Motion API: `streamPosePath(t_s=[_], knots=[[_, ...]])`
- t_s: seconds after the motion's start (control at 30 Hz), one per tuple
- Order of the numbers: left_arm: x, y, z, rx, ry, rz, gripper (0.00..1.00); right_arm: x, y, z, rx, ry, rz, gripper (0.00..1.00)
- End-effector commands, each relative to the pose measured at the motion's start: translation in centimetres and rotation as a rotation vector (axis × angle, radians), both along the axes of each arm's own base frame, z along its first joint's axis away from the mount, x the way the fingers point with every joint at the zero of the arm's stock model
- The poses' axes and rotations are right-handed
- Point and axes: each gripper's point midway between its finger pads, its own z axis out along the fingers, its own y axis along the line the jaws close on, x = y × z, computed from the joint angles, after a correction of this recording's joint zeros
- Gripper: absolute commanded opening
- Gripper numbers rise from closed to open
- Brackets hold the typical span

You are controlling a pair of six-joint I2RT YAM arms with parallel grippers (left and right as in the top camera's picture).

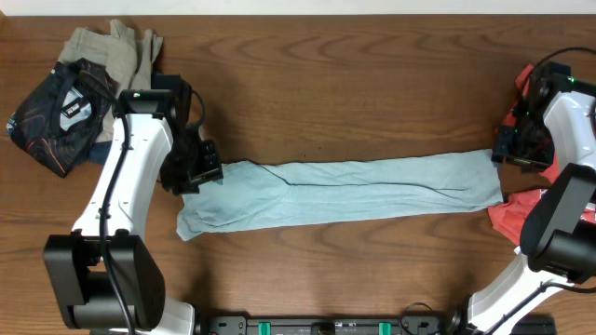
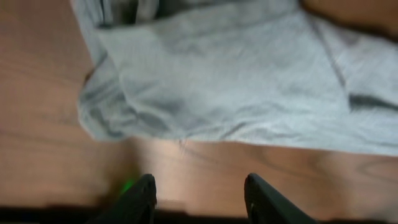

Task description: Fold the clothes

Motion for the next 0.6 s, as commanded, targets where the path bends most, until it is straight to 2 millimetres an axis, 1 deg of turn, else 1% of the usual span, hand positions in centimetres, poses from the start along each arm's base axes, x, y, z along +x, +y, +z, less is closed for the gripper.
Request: streamPosePath(t_s=[0.0, 0.07, 0.17, 0.3, 0.37, 0.43, 0.57], knots=[[0.7, -0.2, -0.2, -0.009, -0.027, 0.003, 0.49, -0.3, 0.3, -0.1, 0.048, -0.003, 0.046, 0.54], [1.5, -0.2, -0.3, -0.01, -0.057, 0.003, 0.49, -0.7, 0.4, -0.3, 0.067, 0.001, 0.036, 0.56], [2.2, -0.2, -0.7, -0.01, -0.073, 0.003, 0.52, -1.3, 0.0, -0.6, 0.074, 0.012, 0.017, 0.59], [2.3, 0.0, -1.3, -0.001, -0.058, 0.002, 0.53, -1.8, -0.5, -1.1, 0.085, 0.016, -0.001, 0.68], [2.3, 0.1, -1.7, 0.005, -0.044, 0.001, 0.53, -1.8, 0.2, -1.6, 0.136, 0.003, 0.039, 0.71], [2.3, 0.1, -1.9, 0.005, -0.04, 0.002, 0.53, -1.7, 1.3, -2.3, 0.208, -0.02, 0.088, 0.73], [2.3, 0.1, -1.9, 0.005, -0.039, 0.002, 0.53, -2.0, 3.0, -3.9, 0.296, -0.048, 0.138, 0.75]])
